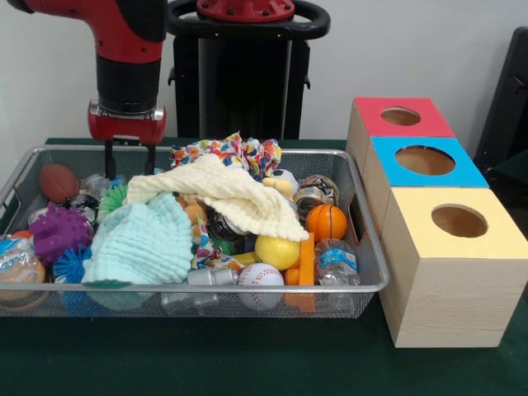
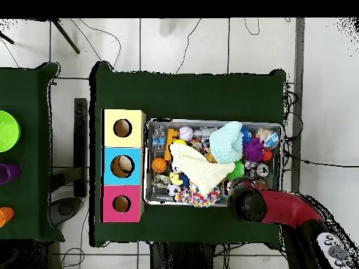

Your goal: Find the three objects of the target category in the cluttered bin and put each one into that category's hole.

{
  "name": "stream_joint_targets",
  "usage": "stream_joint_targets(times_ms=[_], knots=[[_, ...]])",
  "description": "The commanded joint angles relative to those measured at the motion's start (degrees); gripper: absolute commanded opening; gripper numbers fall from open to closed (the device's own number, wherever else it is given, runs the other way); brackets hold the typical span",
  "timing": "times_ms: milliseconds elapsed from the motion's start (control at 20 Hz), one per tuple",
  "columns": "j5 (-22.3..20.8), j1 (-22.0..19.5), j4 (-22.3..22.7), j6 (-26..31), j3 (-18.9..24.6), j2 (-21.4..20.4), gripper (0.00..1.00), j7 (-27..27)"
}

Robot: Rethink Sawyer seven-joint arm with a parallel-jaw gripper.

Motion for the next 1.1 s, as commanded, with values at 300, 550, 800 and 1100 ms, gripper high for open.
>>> stream_joint_targets(times_ms=[300, 550, 800, 1100], knots=[[-4.16, -3.23, -4.86, -0.91, 4.03, 3.03, 1.00, -0.95], [-4.38, -3.98, -5.57, 1.27, 4.69, 2.95, 1.00, -2.44], [-4.47, -4.33, -5.94, 2.23, 4.85, 3.13, 1.00, -3.10], [-5.21, -4.73, -6.31, 1.93, 4.64, 4.29, 1.00, -3.37]])
